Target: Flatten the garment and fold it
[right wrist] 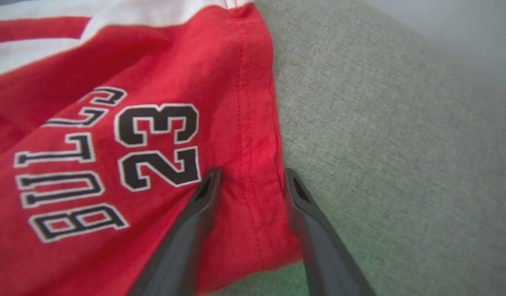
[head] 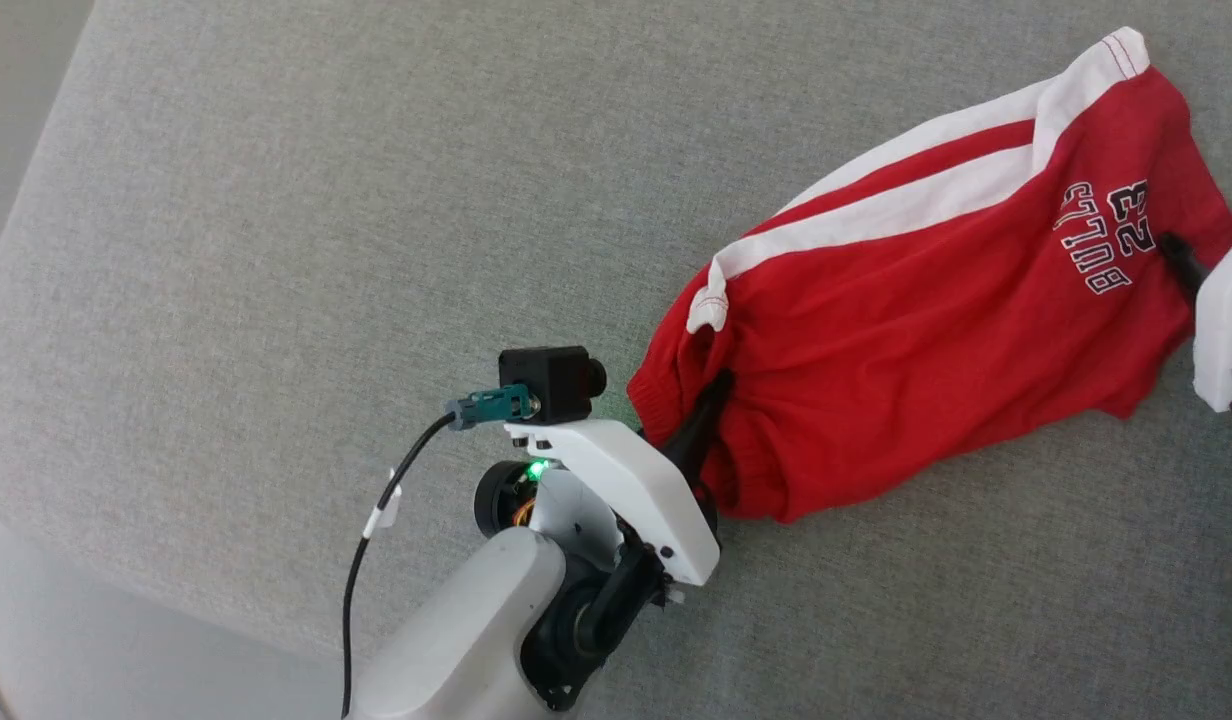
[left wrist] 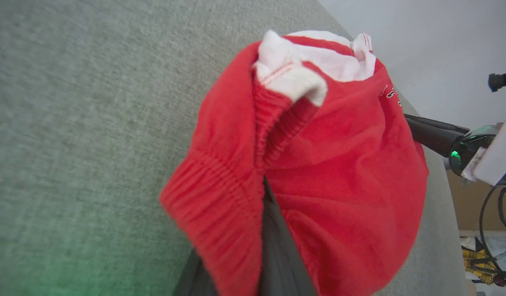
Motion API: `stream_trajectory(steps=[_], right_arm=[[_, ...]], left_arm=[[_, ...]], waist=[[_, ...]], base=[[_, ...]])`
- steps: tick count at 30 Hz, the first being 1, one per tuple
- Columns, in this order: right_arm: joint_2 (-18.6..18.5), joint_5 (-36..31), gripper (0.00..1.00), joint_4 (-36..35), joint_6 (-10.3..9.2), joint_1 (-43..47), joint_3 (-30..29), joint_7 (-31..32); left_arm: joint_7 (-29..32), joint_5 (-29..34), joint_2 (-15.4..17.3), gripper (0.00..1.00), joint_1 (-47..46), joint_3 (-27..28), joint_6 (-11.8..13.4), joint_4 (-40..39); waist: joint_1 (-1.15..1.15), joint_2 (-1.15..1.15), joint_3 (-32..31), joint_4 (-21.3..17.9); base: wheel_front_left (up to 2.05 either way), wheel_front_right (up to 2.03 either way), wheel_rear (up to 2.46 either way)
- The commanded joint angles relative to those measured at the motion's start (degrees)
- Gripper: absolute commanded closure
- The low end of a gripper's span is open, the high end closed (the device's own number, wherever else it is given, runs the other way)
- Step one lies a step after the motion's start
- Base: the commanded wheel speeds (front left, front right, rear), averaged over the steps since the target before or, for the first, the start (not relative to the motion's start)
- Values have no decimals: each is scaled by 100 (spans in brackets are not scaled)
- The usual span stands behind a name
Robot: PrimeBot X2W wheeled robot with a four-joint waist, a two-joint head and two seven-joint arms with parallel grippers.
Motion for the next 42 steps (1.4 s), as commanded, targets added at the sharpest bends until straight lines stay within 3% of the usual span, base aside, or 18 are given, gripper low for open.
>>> stream_trajectory(steps=[1,11,21,28,38,42], right_arm=[[151,104,98,161,8,164,105,292],[423,18,100,182,8,109,-223,101],[896,114,100,56,8,316,-651,-603],[1261,244,100,-545,8,1171,-1014,-833],[2157,357,100,-1838,8,2801,-1474,-798],[2339,393,100,-2211,8,3323,-1551,-818]], left_arm=[[52,-38,36,100,30,-14,15,121],[1,-127,73,100,69,99,18,98],[-49,-319,324,100,309,356,5,-166],[278,-375,724,100,633,309,136,-604],[649,-429,1213,100,1178,197,387,-1261],[726,-492,1417,100,1414,240,473,-1522]], waist=[[0,0,-23,7],[0,0,-107,-30],[0,0,-568,-481],[0,0,-912,-882],[0,0,-1138,-1386],[0,0,-1157,-1557]], base=[[0,0,0],[0,0,0],[0,0,0],[0,0,0],[0,0,0],[0,0,0]])
